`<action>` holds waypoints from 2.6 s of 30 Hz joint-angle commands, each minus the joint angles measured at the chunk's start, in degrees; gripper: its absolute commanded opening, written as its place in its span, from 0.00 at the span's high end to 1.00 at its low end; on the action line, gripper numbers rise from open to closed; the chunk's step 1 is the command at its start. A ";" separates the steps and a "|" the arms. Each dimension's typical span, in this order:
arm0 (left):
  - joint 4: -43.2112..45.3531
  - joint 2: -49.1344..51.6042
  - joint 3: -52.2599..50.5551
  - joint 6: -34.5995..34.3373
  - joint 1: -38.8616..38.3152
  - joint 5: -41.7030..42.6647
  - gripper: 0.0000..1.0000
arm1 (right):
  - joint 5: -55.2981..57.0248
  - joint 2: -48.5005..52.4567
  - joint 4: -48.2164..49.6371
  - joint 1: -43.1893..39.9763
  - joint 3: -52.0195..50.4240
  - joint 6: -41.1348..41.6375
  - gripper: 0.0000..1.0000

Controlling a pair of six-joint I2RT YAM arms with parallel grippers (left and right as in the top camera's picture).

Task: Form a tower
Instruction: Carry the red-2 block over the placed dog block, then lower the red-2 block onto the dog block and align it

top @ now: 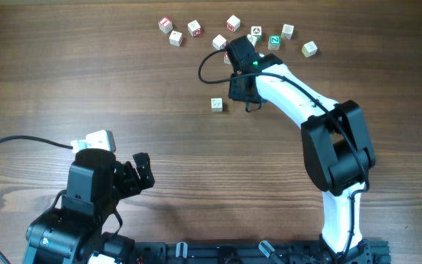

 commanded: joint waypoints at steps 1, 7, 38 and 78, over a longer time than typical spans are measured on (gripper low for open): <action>0.11 -0.11 -0.09 0.09 0.15 -0.50 0.00 | -1.66 -0.31 -1.99 0.20 4.44 -0.17 0.79; 0.11 -0.11 -0.09 0.09 0.15 -0.50 0.00 | -3.21 -2.95 -6.80 0.31 7.76 -0.17 0.81; 0.11 -0.11 -0.09 0.09 0.15 -0.50 0.00 | -3.50 -12.39 -7.85 8.35 9.70 3.26 0.83; 0.11 -0.11 -0.09 0.09 0.15 -0.50 0.00 | 2.29 3.41 -5.86 11.78 8.20 0.52 0.82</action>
